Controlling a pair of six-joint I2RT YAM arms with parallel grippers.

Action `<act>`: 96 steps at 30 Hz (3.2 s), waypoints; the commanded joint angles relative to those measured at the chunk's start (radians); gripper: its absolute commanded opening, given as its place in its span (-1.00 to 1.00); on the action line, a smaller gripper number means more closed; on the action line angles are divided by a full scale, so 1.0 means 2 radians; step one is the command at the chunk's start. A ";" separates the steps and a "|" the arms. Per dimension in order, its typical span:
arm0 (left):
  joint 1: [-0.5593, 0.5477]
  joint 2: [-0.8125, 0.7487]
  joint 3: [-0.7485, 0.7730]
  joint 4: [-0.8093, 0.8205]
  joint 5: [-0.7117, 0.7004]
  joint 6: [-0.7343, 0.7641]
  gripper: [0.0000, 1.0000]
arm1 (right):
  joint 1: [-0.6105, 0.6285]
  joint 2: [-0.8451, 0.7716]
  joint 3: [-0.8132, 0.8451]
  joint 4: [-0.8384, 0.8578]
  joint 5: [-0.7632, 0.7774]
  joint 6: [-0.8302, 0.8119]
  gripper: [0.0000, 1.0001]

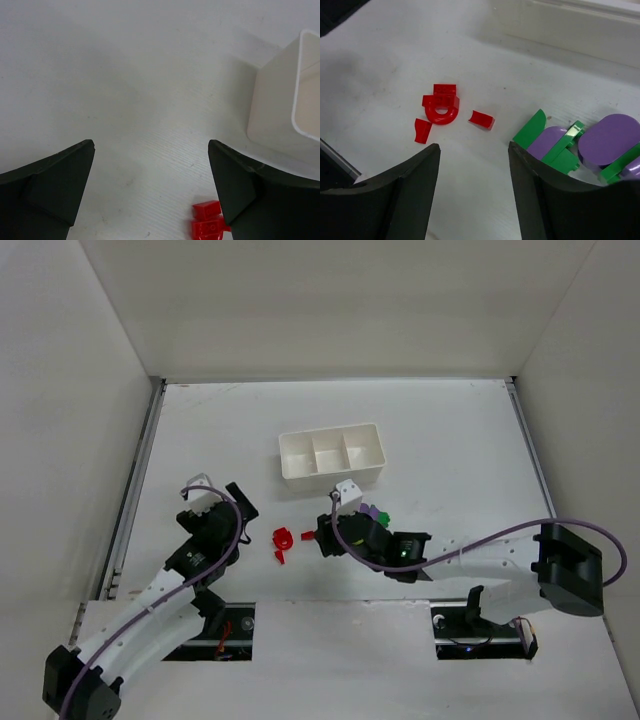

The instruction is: Sort the legos into containers by color

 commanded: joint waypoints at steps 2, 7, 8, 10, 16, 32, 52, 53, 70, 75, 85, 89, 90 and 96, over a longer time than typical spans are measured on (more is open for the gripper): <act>0.035 -0.025 -0.003 0.047 -0.030 0.009 1.00 | 0.002 0.021 0.025 0.041 -0.046 -0.016 -0.27; 0.051 -0.010 -0.037 0.092 -0.039 -0.004 1.00 | -0.010 0.058 0.061 0.042 -0.103 -0.017 -0.70; 0.045 -0.010 -0.035 0.085 -0.034 -0.019 1.00 | -0.010 0.070 0.069 0.045 -0.105 -0.019 -0.66; 0.031 -0.013 -0.023 0.065 -0.038 -0.054 1.00 | -0.009 0.098 0.089 0.046 -0.104 -0.022 -0.50; 0.022 0.007 -0.010 0.082 -0.033 -0.030 -0.12 | -0.008 0.173 0.140 0.045 -0.108 -0.031 -0.05; 0.064 0.010 -0.055 0.106 0.043 -0.040 0.00 | -0.015 0.286 0.209 0.022 -0.095 -0.018 0.70; 0.101 0.002 -0.081 0.137 0.147 -0.019 0.12 | -0.016 0.199 0.191 0.031 -0.070 -0.022 -0.06; 0.098 0.003 -0.080 0.137 0.150 -0.018 0.11 | -0.017 0.185 0.185 0.033 -0.074 -0.021 -0.06; -0.027 0.127 -0.031 0.117 0.155 -0.005 0.09 | -0.241 0.189 0.249 0.016 -0.065 -0.068 -0.06; -0.053 0.155 -0.016 0.119 0.151 0.004 0.16 | -0.245 0.216 0.272 0.009 -0.064 -0.068 0.03; -0.075 0.229 0.001 0.134 0.146 0.014 0.23 | -0.244 0.201 0.265 0.011 -0.056 -0.071 0.61; -0.080 0.245 0.005 0.145 0.146 0.013 0.23 | -0.229 0.151 0.210 0.035 -0.047 -0.062 0.50; -0.081 0.249 0.006 0.147 0.146 0.013 0.22 | -0.223 0.140 0.191 0.046 -0.045 -0.058 0.47; -0.100 0.279 0.013 0.146 0.146 0.014 0.08 | -0.180 0.100 0.102 0.092 -0.034 -0.034 0.44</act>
